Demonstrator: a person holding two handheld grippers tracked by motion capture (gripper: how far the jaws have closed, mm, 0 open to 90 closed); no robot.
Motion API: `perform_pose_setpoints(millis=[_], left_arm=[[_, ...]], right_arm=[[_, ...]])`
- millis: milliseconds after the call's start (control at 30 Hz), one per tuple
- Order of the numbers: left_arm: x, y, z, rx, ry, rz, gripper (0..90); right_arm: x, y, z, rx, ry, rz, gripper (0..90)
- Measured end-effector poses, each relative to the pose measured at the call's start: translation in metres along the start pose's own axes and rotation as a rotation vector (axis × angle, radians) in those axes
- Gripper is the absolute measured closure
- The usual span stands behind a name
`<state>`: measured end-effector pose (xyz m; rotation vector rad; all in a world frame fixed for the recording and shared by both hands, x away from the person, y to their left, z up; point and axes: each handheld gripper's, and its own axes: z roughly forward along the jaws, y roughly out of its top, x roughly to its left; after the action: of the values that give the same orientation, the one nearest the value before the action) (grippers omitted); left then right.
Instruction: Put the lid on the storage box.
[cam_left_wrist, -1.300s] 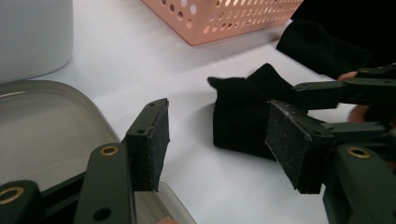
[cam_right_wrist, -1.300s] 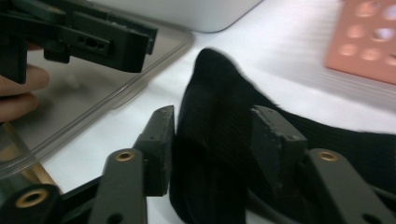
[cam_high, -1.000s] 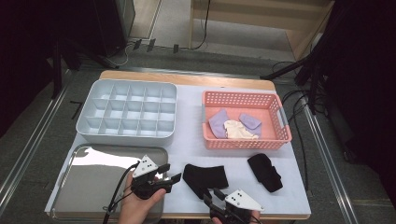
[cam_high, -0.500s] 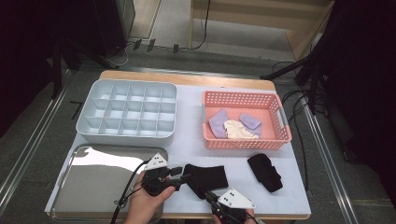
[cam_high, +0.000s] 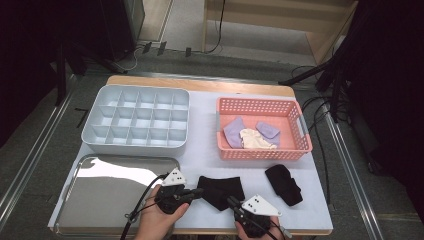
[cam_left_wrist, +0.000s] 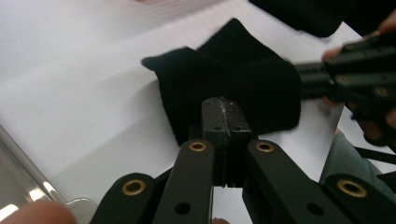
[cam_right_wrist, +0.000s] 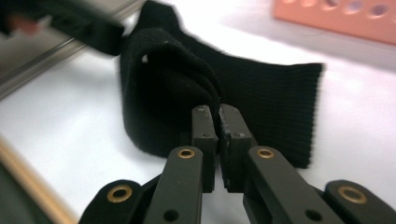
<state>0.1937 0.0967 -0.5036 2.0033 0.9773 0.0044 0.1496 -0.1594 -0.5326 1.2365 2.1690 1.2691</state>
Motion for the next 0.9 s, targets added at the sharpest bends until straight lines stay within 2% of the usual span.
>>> perform_pose_setpoints(millis=[67,100,133,167,200,233,300,367,467,500,567,600,667,733,800,900], left_arm=[[0.001,0.000,-0.001,-0.021,0.013,-0.005,87.7],[0.002,0.000,-0.001,-0.039,0.021,-0.014,76.6],[0.003,0.001,-0.002,-0.057,0.046,-0.024,66.7],[0.004,0.001,-0.002,-0.081,0.062,-0.024,57.1],[0.005,0.001,-0.003,-0.104,0.089,-0.014,52.7],[0.006,0.001,-0.003,-0.116,0.098,-0.014,46.9],[0.008,0.002,-0.003,-0.120,0.091,-0.026,44.8],[0.010,0.003,-0.002,-0.122,0.074,-0.035,44.0],[0.011,0.005,0.003,-0.118,0.041,-0.055,44.5],[0.013,0.006,0.005,-0.115,0.010,-0.067,45.8],[0.017,0.008,0.010,-0.086,-0.031,-0.105,48.4],[0.017,0.008,0.013,-0.070,-0.026,-0.109,50.9],[0.016,0.009,0.016,-0.042,-0.007,-0.098,58.6],[0.013,0.009,0.017,-0.016,-0.012,-0.077,73.9],[0.010,0.009,0.017,0.006,-0.016,-0.062,83.0],[0.006,0.007,0.018,0.026,-0.031,-0.036,87.6]], right_arm=[[-0.004,0.002,0.002,-0.010,-0.026,0.008,85.4],[-0.006,0.003,0.003,-0.014,-0.034,0.011,84.1],[-0.006,0.003,0.002,-0.016,-0.044,0.011,81.7],[-0.007,0.003,0.002,-0.022,-0.057,0.009,74.7],[-0.006,0.002,0.001,-0.026,-0.076,0.012,66.3],[-0.006,0.001,0.000,-0.037,-0.111,0.026,58.5],[-0.007,-0.001,-0.004,-0.058,-0.129,0.050,58.1],[-0.008,-0.003,-0.010,-0.074,-0.117,0.082,60.6],[-0.006,-0.006,-0.017,-0.079,-0.065,0.133,63.8],[-0.004,-0.008,-0.017,-0.074,-0.051,0.151,64.4],[-0.002,-0.010,-0.015,-0.051,-0.041,0.151,64.4],[-0.001,-0.011,-0.013,-0.045,-0.044,0.148,65.3],[0.000,-0.012,-0.010,-0.036,-0.046,0.132,69.3],[-0.001,-0.012,-0.008,-0.036,-0.049,0.133,74.5],[-0.003,-0.010,-0.006,-0.028,-0.057,0.137,80.4],[-0.005,-0.006,-0.005,-0.003,-0.067,0.142,88.6]])
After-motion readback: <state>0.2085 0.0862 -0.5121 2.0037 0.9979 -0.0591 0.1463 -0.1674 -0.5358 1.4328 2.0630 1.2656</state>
